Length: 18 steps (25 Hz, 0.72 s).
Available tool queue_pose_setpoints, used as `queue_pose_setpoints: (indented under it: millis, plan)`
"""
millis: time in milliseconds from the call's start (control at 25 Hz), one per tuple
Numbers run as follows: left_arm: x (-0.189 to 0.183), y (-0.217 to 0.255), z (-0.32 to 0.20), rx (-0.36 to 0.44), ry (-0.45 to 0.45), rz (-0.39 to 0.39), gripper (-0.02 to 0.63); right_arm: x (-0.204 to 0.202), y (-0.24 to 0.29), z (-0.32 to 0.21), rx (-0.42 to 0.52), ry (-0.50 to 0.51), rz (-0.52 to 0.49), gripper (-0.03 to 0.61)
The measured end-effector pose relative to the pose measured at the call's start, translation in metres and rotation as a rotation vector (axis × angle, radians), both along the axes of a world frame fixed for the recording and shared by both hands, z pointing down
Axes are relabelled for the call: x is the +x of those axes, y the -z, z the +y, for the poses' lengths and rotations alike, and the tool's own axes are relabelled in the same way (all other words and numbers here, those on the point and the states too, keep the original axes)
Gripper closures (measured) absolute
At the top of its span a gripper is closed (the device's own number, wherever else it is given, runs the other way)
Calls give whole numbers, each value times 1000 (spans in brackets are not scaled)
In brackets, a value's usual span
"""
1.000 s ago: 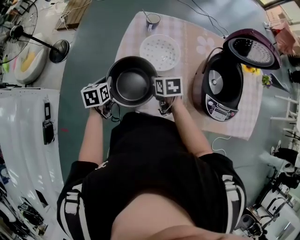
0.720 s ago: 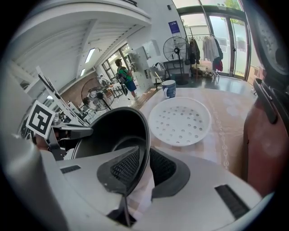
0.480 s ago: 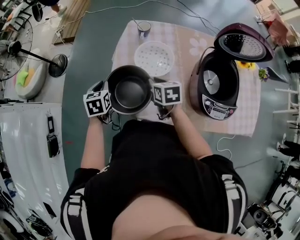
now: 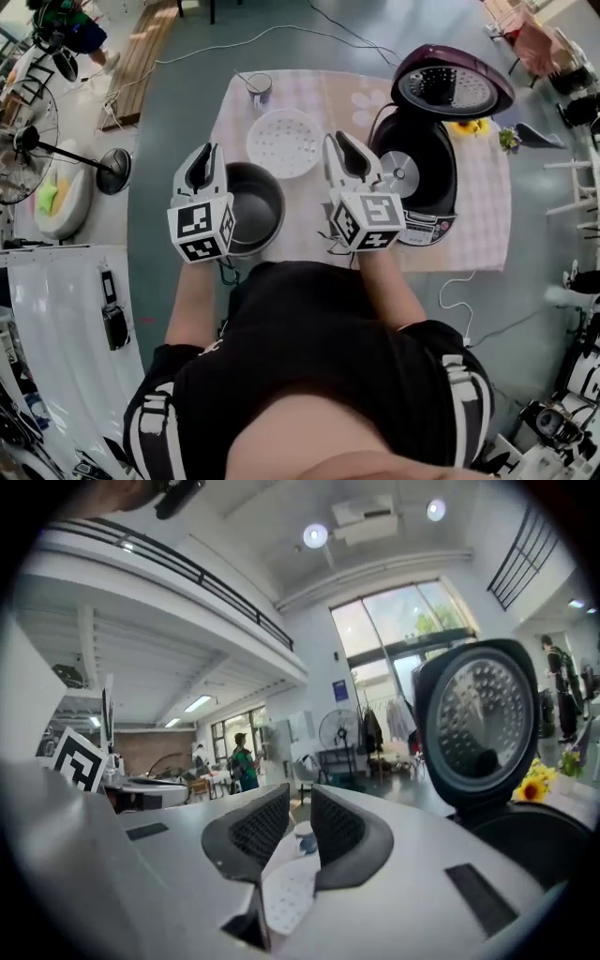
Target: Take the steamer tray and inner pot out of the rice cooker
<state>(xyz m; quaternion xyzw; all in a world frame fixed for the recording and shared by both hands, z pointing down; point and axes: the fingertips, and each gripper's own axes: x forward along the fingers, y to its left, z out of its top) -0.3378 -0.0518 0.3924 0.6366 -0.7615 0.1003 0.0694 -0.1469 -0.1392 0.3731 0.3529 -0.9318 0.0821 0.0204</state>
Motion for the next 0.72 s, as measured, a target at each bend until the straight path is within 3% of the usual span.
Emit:
queue_pose_setpoints:
  millis: [120,240,360,440,720]
  plan:
    - [40,28,-19,74,-54,-25,581,48,30,-9,91,-95,-55,525]
    - [83,45,-36,115,-99,-2,581,100,46,-16,140,-172,-76,525]
    - [130,54,-49,145,-154,48,582,152,53,-21,150,-227,-94,532]
    - [164,56,-53,157,-191,60,586,185,54,-22,155,-256,-100,581]
    - [257,54,-62,170,-273,13,609,262,41,-32,139,-305,-98,581]
